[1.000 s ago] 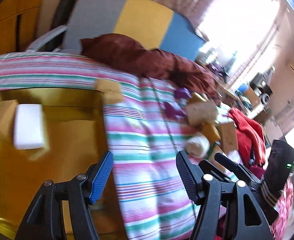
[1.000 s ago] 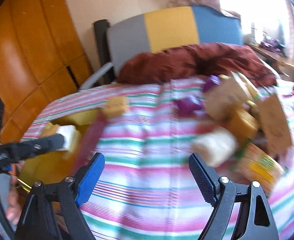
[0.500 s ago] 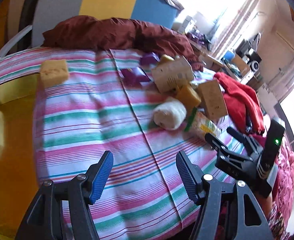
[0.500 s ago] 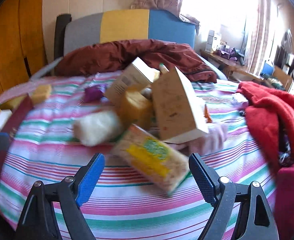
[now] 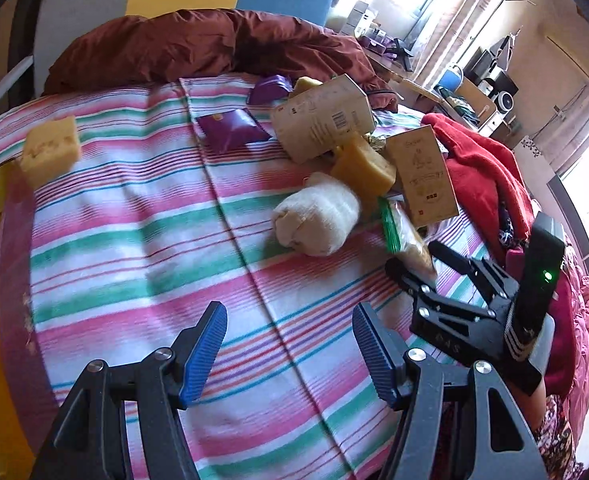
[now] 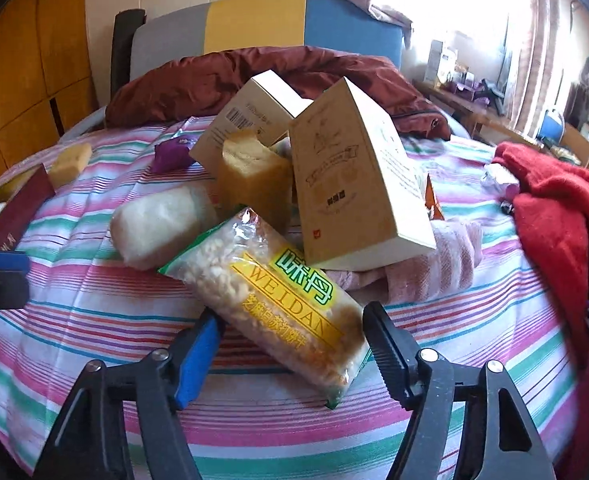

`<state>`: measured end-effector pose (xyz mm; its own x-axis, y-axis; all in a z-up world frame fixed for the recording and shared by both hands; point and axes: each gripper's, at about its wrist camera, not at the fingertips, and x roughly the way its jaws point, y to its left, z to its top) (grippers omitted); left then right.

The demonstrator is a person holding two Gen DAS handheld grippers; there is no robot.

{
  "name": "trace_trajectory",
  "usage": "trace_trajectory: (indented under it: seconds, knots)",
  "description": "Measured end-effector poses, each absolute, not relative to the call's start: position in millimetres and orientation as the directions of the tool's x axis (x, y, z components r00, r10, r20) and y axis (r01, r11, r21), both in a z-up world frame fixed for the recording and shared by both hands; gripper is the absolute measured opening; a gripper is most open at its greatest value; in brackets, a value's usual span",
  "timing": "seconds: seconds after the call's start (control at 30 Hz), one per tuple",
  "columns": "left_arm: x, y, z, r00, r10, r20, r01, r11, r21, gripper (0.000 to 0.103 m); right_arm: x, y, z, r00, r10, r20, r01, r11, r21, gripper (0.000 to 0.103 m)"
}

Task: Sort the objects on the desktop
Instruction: 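Grasp the white sock with the left tool while right tool grasps the WEIDAN packet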

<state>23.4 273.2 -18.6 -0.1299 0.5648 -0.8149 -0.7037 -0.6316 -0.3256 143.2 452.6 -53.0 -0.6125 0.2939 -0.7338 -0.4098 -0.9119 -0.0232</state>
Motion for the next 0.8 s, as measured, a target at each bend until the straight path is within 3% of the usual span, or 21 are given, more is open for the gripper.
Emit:
trace_trajectory:
  seconds: [0.27,0.4,0.6,0.63,0.8]
  knots:
    - [12,319,-29,-0.123,0.549,-0.827,-0.773,-0.576,-0.267,0.067,152,445,-47,-0.638,0.191,-0.746,-0.367,-0.927,0.077,0.073]
    - [6,342,-30,-0.097,0.556,-0.826,-0.808,-0.528,-0.261,0.067,153,446,-49,-0.637,0.191,-0.747,-0.367,-0.927,0.076,0.081]
    - [3,365,-39,-0.162,0.530,-0.833,-0.868,-0.478,-0.136,0.064,154,451,-51,-0.636,0.170,-0.752,-0.369,-0.924,0.103,0.082]
    - [0,363,-43,-0.168,0.531,-0.831,-0.866,-0.483,-0.134,0.058,155,451,-51,-0.637,0.168,-0.752,-0.368,-0.924,0.106,0.082]
    - [-10,338,-54,-0.082,0.591,-0.803,-0.826,-0.491,-0.277,0.054,156,451,-48,-0.646,0.166,-0.745,-0.364,-0.925,0.109,0.086]
